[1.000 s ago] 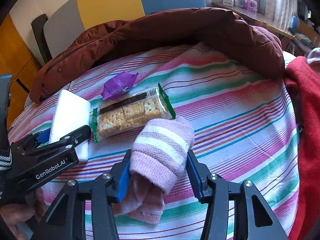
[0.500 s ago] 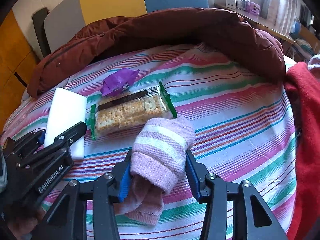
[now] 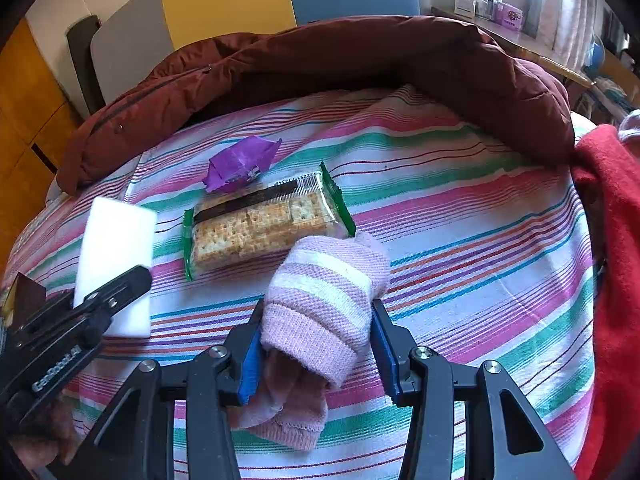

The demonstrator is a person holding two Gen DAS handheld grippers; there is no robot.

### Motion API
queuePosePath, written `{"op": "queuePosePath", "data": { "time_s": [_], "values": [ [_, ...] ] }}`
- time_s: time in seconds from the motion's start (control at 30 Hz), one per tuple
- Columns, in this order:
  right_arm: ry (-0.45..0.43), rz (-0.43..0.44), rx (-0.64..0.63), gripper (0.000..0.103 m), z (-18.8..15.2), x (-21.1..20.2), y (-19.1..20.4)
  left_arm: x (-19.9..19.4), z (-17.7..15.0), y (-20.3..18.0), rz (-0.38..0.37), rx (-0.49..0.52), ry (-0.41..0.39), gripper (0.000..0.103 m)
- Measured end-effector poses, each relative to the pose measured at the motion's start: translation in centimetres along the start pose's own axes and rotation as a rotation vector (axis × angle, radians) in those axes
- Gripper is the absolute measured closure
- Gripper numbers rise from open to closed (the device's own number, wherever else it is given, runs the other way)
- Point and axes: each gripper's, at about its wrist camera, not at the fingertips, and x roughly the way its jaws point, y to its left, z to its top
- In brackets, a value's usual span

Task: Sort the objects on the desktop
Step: 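Grasp the white sponge with left gripper while right gripper grasps the pink sock, then carry the white sponge and pink sock over the tin tray with both grippers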

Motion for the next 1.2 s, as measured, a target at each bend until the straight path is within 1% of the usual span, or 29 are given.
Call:
{"op": "queuePosePath", "data": {
  "time_s": [0.13, 0.3, 0.7, 0.93, 1.1, 1.2],
  "values": [
    [0.001, 0.001, 0.002, 0.055, 0.1, -0.1, -0.1, -1.1, -0.9, 0.2, 0.023, 0.000, 0.001, 0.078],
    [0.000, 0.000, -0.001, 0.055, 0.1, -0.1, 0.1, -2.6, -2.5, -0.7, 0.066, 0.058, -0.015, 0.079],
    [0.017, 0.018, -0.045, 0.055, -0.1, -0.3, 1.0, -6.5, -8.2, -1.3, 0.110, 0.152, -0.053, 0.080],
    [0.020, 0.037, -0.062, 0.055, -0.3, -0.5, 1.5, -7.9, -10.0, -1.7, 0.126, 0.188, -0.074, 0.080],
    [0.018, 0.075, -0.071, 0.055, -0.4, -0.8, 1.9, -8.5, -10.4, -1.7, 0.131, 0.195, -0.084, 0.081],
    [0.021, 0.079, -0.086, 0.055, -0.5, -0.7, 2.3, -9.0, -10.5, -1.7, 0.135, 0.198, -0.092, 0.081]
  ]
}}
